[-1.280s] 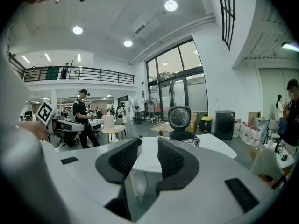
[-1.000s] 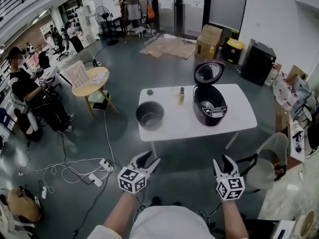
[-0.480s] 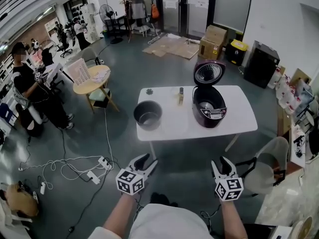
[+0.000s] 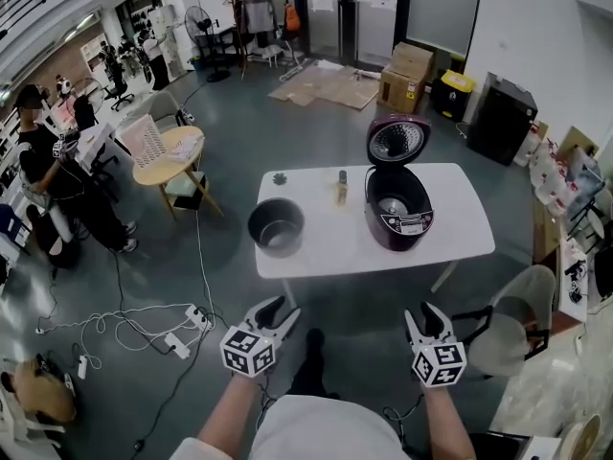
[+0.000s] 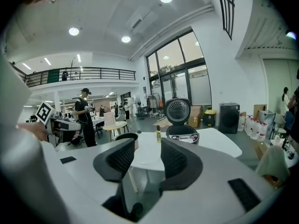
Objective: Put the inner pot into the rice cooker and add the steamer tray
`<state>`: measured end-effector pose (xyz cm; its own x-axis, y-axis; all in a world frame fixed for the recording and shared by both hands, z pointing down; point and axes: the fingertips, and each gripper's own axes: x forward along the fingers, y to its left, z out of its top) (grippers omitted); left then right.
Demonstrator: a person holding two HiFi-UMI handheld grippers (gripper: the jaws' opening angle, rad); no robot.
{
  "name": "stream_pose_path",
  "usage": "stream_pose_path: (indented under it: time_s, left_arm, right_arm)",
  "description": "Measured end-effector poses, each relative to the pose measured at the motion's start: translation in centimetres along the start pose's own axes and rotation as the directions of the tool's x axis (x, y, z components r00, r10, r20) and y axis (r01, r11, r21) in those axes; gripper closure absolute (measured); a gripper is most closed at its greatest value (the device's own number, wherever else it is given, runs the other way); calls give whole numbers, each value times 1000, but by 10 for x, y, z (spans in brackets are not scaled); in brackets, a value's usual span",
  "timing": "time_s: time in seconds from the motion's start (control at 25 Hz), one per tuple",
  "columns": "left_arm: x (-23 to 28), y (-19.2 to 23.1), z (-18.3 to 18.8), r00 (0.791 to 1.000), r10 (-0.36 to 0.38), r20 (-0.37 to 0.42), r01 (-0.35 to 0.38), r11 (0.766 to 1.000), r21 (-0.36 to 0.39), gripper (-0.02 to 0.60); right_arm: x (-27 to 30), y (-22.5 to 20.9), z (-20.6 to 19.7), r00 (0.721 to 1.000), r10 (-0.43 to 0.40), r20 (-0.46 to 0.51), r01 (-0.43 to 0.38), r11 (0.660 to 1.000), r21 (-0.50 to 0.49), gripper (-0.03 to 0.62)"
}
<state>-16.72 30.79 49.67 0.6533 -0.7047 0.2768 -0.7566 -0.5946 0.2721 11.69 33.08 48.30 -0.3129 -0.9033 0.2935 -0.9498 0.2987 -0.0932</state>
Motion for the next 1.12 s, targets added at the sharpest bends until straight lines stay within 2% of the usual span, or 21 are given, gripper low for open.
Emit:
stream_pose_path:
  time_s: [0.32, 0.6, 0.84, 1.12]
  left_arm:
    - [58, 35, 20, 999, -32, -17, 32, 999, 19, 370]
    - [122, 75, 49, 996, -80, -50, 82, 996, 37, 371]
    - [168, 128, 76, 992, -105, -64, 108, 993, 38, 371]
    - [202, 184, 89, 991, -101, -90, 103, 995, 19, 373]
  right_arm:
    - [54, -25, 10, 999, -37, -16, 37, 999, 6, 404]
    - [119, -36, 25, 998, -37, -49, 37, 999, -5, 408]
    - [188, -38, 43, 996, -52, -69, 52, 999, -2, 408]
    - [268, -29, 54, 994, -24, -108, 20, 999, -32, 413]
